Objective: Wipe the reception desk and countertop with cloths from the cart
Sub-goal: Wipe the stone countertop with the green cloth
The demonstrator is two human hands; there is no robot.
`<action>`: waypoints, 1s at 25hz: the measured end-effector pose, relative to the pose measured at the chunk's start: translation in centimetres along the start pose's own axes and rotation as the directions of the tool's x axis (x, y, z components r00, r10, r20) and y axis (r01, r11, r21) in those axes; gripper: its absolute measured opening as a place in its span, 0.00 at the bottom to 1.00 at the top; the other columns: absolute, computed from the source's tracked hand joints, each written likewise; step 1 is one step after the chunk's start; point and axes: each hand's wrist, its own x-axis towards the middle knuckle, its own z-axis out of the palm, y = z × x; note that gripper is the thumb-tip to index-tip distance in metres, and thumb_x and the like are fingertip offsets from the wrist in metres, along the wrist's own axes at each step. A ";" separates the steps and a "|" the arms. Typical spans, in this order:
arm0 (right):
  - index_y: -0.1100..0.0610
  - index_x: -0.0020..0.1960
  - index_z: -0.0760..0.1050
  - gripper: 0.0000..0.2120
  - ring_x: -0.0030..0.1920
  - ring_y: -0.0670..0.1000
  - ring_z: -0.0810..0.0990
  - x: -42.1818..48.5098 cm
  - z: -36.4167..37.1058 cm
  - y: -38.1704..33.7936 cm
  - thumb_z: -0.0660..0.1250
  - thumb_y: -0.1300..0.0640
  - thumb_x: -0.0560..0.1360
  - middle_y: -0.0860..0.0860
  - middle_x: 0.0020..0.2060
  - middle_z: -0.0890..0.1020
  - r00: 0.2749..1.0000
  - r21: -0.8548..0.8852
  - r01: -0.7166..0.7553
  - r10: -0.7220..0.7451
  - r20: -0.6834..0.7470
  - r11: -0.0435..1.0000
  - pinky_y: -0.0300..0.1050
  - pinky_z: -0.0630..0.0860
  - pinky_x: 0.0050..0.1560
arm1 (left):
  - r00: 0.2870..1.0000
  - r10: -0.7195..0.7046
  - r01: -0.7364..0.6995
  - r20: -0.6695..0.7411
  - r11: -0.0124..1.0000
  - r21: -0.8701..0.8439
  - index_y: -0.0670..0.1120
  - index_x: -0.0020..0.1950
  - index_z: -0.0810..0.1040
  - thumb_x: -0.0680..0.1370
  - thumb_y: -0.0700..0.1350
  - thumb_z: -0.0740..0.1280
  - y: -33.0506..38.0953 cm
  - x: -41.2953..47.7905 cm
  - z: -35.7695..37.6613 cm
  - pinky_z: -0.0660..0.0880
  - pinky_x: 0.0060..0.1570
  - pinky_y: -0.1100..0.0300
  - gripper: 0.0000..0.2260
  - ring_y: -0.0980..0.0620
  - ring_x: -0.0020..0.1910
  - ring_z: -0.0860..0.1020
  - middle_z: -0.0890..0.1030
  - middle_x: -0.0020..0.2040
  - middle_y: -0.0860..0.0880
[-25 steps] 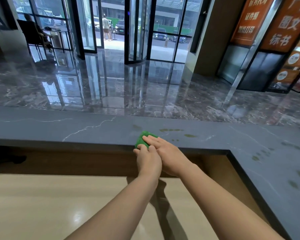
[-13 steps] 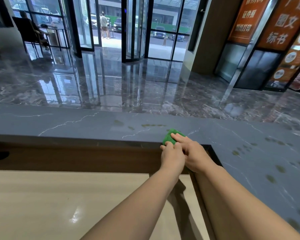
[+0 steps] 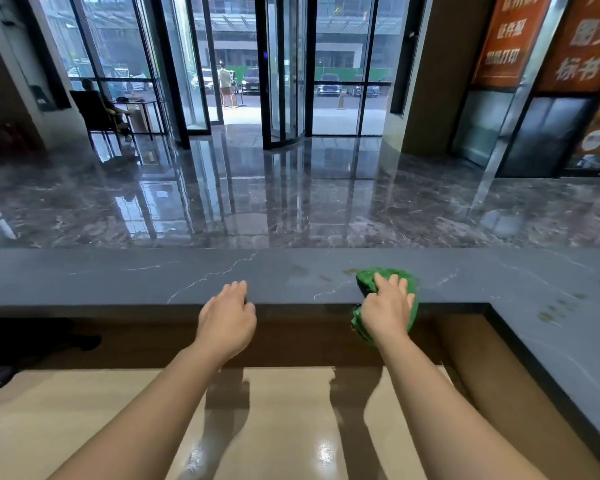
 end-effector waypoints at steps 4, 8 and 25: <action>0.53 0.77 0.59 0.27 0.78 0.58 0.48 -2.7 4.2 -6.4 0.56 0.60 0.78 0.58 0.78 0.53 0.985 -0.210 0.172 -0.164 0.055 0.963 0.54 0.43 0.77 | 0.990 0.080 -0.112 0.118 0.951 0.290 0.46 0.78 0.55 0.81 0.42 0.54 -3.5 0.6 -1.1 0.46 0.75 0.54 0.24 0.52 0.78 0.52 0.56 0.78 0.49; 0.52 0.78 0.56 0.25 0.78 0.58 0.46 -4.0 7.3 -11.5 0.52 0.52 0.81 0.58 0.79 0.50 0.887 -0.245 0.432 -0.361 0.287 0.868 0.54 0.42 0.77 | 0.986 0.093 -0.144 0.139 0.896 0.421 0.47 0.78 0.55 0.81 0.42 0.54 -3.5 1.4 -1.2 0.44 0.75 0.53 0.25 0.53 0.77 0.53 0.56 0.78 0.49; 0.53 0.80 0.49 0.28 0.78 0.59 0.46 7.1 -0.2 -0.2 0.49 0.50 0.82 0.58 0.79 0.48 0.987 -0.442 0.106 -0.041 0.155 0.891 0.55 0.47 0.77 | 0.988 0.039 -0.125 0.152 0.783 0.610 0.50 0.77 0.58 0.83 0.53 0.47 -1.0 2.4 -0.2 0.52 0.74 0.52 0.22 0.46 0.70 0.67 0.71 0.69 0.43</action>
